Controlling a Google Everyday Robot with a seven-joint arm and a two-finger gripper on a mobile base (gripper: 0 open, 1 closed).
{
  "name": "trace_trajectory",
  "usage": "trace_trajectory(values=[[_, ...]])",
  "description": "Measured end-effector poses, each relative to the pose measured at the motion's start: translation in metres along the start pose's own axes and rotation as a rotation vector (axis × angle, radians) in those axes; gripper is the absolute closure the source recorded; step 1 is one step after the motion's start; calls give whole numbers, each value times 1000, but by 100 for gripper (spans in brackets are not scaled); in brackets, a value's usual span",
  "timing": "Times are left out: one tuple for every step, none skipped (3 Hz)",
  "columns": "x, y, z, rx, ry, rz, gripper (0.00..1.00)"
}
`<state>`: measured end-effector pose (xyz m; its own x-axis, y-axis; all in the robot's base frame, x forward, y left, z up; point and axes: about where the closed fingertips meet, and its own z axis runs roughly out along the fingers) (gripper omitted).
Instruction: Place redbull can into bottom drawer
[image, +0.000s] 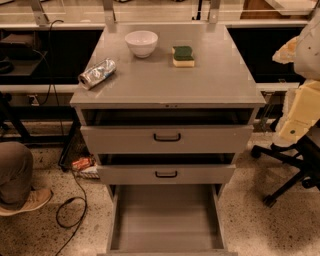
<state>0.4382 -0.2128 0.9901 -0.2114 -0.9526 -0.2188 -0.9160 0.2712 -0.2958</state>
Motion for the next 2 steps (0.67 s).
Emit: trace_trajectory(values=[[0, 0, 0, 0, 0, 0, 0], [-36, -20, 11, 31, -81, -79, 0]])
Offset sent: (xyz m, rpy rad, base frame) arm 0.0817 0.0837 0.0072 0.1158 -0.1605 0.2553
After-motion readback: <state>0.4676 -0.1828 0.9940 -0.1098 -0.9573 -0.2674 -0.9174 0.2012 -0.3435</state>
